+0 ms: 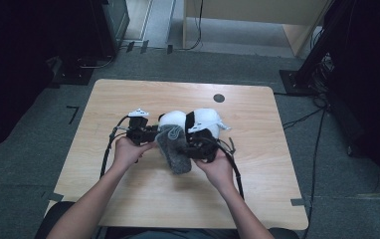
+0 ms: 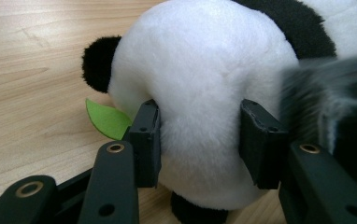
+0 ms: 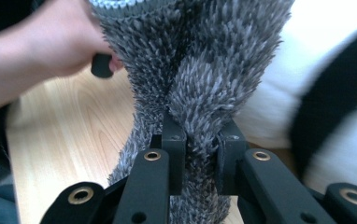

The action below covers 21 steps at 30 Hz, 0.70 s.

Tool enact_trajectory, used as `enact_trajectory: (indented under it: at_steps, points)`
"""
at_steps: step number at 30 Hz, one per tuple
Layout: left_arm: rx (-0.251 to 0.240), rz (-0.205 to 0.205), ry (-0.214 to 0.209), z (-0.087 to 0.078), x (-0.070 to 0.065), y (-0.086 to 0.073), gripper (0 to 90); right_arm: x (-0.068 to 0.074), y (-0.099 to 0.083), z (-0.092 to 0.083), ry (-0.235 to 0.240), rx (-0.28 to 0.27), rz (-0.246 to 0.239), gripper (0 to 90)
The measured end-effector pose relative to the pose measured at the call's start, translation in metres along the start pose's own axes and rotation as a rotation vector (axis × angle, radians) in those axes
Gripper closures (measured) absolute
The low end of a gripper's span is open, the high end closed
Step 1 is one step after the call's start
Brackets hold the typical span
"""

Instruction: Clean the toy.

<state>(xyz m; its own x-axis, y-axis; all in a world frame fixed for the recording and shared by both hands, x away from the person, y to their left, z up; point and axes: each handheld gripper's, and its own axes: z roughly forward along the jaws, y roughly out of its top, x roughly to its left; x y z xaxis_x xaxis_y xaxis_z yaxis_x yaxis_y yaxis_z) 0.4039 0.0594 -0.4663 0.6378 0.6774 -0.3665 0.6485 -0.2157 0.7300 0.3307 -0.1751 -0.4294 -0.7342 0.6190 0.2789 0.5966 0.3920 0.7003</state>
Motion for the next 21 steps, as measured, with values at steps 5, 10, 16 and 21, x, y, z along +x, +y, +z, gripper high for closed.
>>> enact_trajectory:
  at_steps: [5, 10, 16, 21]
  points:
    - [0.009, 0.014, 0.009, 0.000, 0.000, -0.001, 55.3, -0.008, -0.007, 0.038, -0.058, 0.081, -0.028, 78.7]
    - [0.007, 0.016, 0.011, 0.001, 0.000, 0.000, 55.6, -0.021, -0.018, 0.032, -0.091, 0.063, -0.021, 78.5]
    - [0.009, 0.019, 0.009, 0.001, 0.000, 0.001, 55.6, -0.025, -0.026, 0.016, -0.194, 0.067, -0.057, 78.4]
    - [0.012, 0.020, 0.010, 0.001, 0.000, 0.002, 55.7, -0.030, -0.031, -0.002, -0.224, 0.059, -0.060, 78.2]
